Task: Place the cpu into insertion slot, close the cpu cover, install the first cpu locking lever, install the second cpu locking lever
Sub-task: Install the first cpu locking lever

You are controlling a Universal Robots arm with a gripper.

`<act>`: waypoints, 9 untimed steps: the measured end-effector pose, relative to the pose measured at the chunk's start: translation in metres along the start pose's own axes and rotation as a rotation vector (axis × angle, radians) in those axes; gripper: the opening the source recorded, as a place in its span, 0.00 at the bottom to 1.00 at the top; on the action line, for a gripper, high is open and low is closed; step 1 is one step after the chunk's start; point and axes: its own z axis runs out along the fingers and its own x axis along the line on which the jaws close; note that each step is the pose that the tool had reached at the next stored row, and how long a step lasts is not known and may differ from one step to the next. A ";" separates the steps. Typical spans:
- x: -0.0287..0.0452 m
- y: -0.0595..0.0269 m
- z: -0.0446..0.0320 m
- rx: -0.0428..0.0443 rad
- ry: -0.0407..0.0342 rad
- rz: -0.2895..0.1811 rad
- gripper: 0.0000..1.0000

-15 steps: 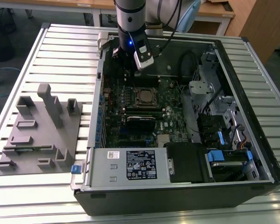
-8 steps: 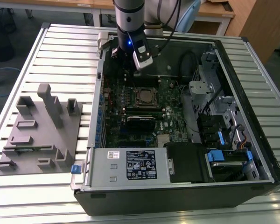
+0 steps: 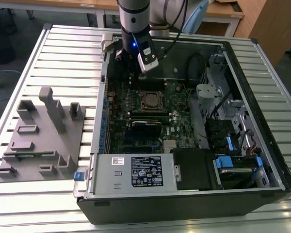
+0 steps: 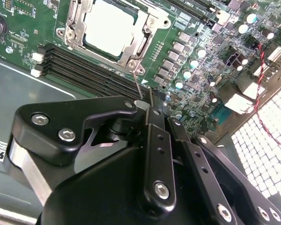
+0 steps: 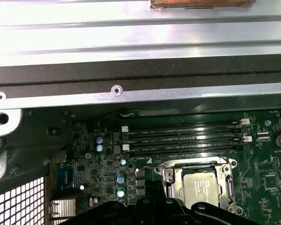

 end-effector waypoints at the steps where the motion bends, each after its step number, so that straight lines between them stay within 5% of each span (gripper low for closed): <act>1: 0.0000 0.0001 -0.0008 0.0000 0.0000 0.000 0.10; 9: 0.0031 0.0001 -0.0025 -0.0004 -0.0022 0.000 0.10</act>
